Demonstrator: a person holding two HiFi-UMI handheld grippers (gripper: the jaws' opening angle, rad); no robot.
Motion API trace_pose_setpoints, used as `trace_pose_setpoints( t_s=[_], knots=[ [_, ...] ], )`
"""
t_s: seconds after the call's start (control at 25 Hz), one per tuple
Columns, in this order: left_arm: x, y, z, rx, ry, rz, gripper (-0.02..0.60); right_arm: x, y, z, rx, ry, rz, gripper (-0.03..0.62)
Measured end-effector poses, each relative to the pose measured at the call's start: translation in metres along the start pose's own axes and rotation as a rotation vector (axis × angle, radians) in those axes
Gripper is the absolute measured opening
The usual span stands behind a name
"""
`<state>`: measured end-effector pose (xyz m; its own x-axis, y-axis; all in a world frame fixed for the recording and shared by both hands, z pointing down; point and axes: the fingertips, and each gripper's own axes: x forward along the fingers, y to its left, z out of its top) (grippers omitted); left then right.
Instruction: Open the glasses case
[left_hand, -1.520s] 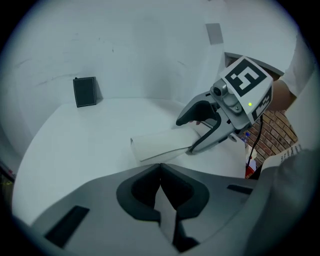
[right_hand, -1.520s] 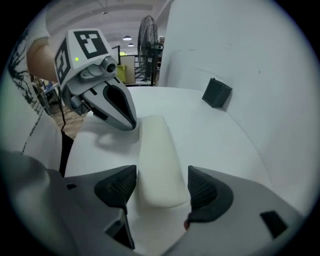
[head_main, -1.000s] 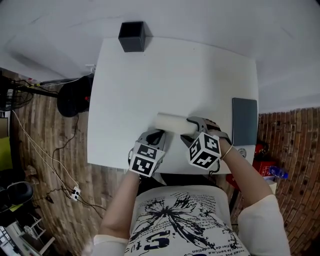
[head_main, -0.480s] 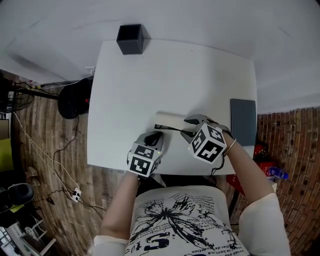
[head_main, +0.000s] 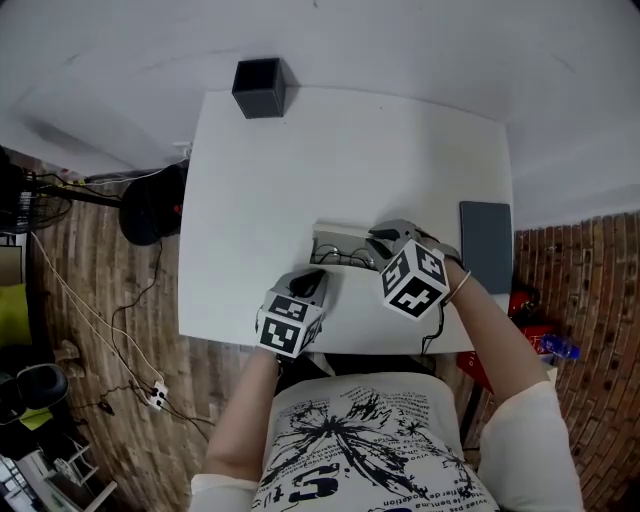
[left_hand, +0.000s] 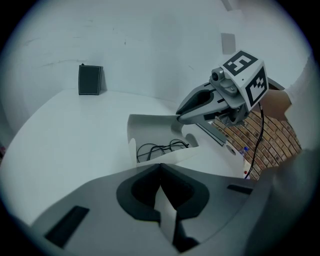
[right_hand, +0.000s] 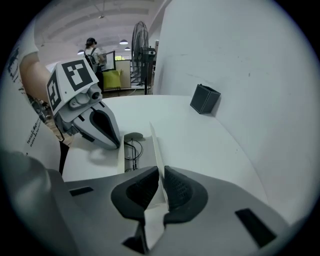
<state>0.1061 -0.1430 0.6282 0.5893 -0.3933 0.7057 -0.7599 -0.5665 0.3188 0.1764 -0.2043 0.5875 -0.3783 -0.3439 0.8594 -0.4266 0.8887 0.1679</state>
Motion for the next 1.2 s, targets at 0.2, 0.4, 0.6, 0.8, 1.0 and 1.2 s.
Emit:
trace_pose_setpoints(
  t_s=[0.2,0.4,0.6,0.8,1.0,1.2],
  knots=[
    [-0.001,0.001,0.001,-0.006,-0.004,0.005,0.014,0.007,-0.014,0.001,0.007,-0.006,-0.032,0.053],
    [0.002,0.004,0.002,-0.021,-0.011,0.004,0.014,0.019,-0.031,0.001,0.004,-0.008,-0.062,0.073],
    [0.003,0.005,0.002,-0.025,-0.008,0.008,0.014,0.026,-0.037,0.000,0.003,-0.022,-0.080,0.091],
    [0.003,0.005,0.004,-0.023,-0.005,0.005,0.014,0.026,-0.041,0.000,0.045,-0.049,-0.071,0.101],
    [0.002,0.006,0.005,0.004,0.017,0.003,0.014,0.018,-0.040,0.005,0.098,-0.066,-0.069,0.103],
    [-0.005,0.006,0.014,0.024,-0.001,0.014,0.014,-0.005,-0.048,0.017,0.185,-0.122,-0.123,0.121]
  ],
)
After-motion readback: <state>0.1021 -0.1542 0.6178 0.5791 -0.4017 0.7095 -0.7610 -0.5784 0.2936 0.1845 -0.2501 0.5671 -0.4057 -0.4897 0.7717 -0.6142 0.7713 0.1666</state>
